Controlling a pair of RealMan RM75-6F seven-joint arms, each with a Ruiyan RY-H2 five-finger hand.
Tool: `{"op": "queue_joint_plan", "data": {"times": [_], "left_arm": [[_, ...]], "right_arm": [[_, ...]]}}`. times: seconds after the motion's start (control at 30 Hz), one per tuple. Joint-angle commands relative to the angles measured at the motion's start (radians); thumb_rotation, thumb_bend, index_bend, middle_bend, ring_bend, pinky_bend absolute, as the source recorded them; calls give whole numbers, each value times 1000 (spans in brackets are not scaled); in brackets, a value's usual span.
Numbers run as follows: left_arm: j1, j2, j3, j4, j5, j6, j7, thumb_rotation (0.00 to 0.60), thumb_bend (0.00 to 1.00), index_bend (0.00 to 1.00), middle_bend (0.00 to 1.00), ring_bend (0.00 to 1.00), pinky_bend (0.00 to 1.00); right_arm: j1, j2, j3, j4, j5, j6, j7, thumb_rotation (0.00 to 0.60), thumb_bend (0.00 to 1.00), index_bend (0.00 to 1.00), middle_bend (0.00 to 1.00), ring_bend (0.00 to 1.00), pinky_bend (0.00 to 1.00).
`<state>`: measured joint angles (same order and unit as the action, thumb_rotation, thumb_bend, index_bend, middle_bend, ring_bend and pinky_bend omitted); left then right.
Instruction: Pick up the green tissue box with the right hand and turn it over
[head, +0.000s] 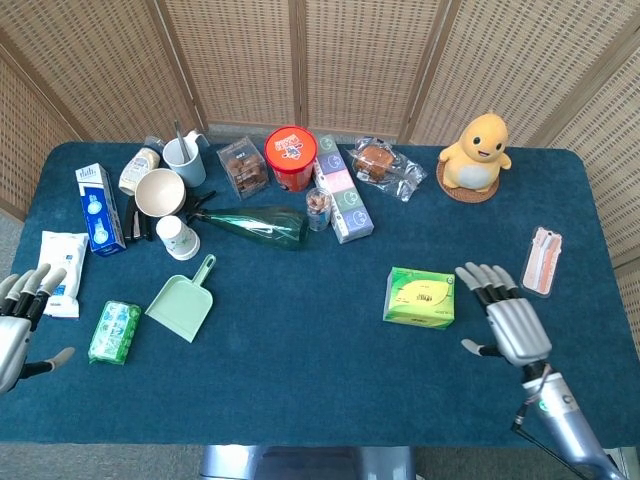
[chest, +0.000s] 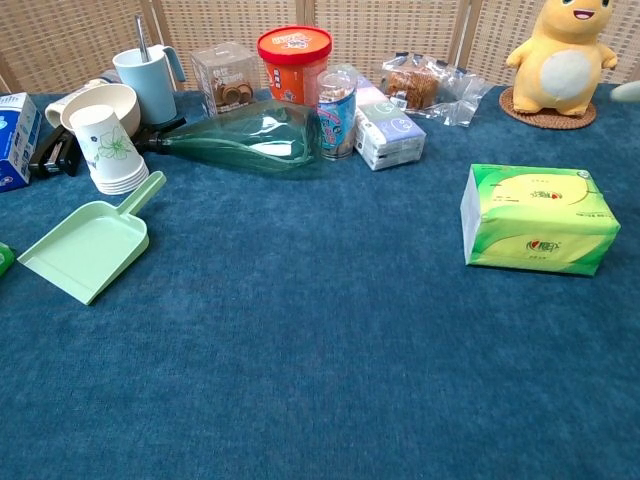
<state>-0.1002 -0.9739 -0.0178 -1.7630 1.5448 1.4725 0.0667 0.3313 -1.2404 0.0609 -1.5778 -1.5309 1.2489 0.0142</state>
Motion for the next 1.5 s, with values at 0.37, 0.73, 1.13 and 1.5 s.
{"op": "queue_joint_plan", "data": {"times": [0.37, 0.73, 1.13, 1.5], "left_arm": [[1, 1, -6, -6, -17, 0, 4, 600, 56, 0, 0, 0, 3], [-2, 1, -7, -7, -25, -8, 7, 600, 56, 0, 0, 0, 4], [0, 3, -6, -10, -23, -5, 7, 600, 56, 0, 0, 0, 3], [-5, 12, 0, -16, -28, -25, 2, 600, 56, 0, 0, 0, 4]], "right_arm": [[148, -128, 65, 42, 148, -210, -116, 600, 0, 0, 12, 0, 92], [160, -174, 73, 108, 185, -202, -133, 600, 0, 145, 237, 165, 238], [157, -150, 61, 41, 143, -161, -115, 600, 134, 376, 400, 315, 385], [331, 164, 103, -236, 296, -652, 221, 600, 178, 456, 457, 375, 390]]}}
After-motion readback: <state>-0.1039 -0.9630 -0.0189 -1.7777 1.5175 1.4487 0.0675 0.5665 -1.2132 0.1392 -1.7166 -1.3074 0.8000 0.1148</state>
